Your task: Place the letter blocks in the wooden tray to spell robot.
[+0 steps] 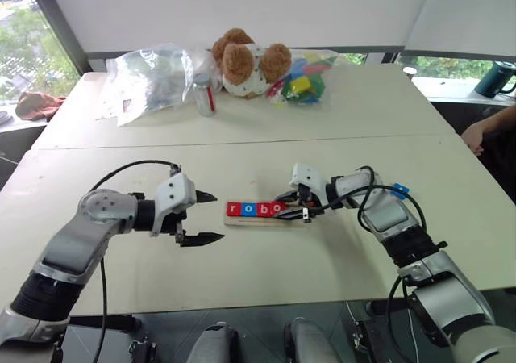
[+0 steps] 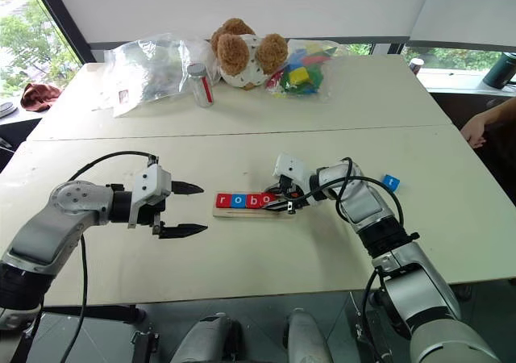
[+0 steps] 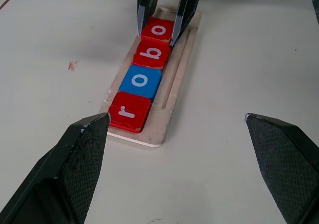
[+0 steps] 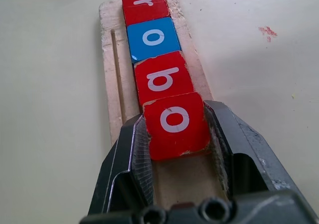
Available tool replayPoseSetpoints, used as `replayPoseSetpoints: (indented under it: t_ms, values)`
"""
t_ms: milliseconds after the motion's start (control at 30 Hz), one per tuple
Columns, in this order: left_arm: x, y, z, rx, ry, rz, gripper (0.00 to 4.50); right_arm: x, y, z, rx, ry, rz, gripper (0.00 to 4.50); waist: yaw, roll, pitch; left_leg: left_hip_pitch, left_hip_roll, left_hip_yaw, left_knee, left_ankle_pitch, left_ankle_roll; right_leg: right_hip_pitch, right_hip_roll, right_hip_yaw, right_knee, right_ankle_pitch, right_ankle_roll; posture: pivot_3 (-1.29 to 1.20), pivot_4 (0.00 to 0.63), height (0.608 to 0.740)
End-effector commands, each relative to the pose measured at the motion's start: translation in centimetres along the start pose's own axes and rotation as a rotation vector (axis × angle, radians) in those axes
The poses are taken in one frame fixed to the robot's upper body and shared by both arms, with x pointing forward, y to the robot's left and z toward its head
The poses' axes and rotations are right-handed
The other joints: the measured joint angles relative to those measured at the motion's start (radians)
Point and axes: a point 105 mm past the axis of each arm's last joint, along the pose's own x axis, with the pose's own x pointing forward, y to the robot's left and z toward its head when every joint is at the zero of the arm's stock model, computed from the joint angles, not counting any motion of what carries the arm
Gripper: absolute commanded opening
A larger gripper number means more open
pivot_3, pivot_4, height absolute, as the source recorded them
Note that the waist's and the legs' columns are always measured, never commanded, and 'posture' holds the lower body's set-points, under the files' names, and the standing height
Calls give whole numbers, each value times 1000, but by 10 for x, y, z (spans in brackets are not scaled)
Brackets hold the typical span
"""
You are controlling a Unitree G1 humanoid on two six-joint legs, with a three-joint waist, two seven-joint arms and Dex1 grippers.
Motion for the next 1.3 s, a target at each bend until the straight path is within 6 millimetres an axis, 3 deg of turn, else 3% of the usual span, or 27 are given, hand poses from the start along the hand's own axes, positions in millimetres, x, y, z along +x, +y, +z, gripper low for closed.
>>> replayPoseSetpoints:
  t_ms: [33,67,267,300,567,933,1300]
  values:
    - [-2,4,9,36,-20,13,4500,-1,-4,9,-15,-21,-11,1162,0,0,0,0,0,0,0,0,0,0,0,0,0,0,0,0,150,740]
    - [-2,4,9,36,-20,14,4500,-1,-4,9,-12,-22,-9,1162,0,0,0,0,0,0,0,0,0,0,0,0,0,0,0,0,150,740]
    - [-1,4,8,32,-21,20,4500,-3,-7,12,-10,-34,-29,4167,0,0,0,0,0,0,0,0,0,0,0,0,0,0,0,0,150,740]
    - [-1,4,8,31,-21,21,4500,-4,-8,14,-12,-37,-33,4487,0,0,0,0,0,0,0,0,0,0,0,0,0,0,0,0,150,740]
    - [0,7,9,31,-25,24,4500,-23,-22,32,-52,-83,-121,4487,2,0,0,0,0,0,0,0,0,0,0,0,0,0,0,0,150,740]
    - [3,8,11,33,-27,9,4500,-18,-5,16,-78,-41,-98,4487,0,0,0,0,0,0,0,0,0,0,0,0,0,0,0,0,150,740]
    - [3,9,11,33,-25,11,4500,-17,-16,7,-90,-4,-135,4487,1,0,0,0,0,0,0,0,0,0,0,0,0,0,0,0,150,740]
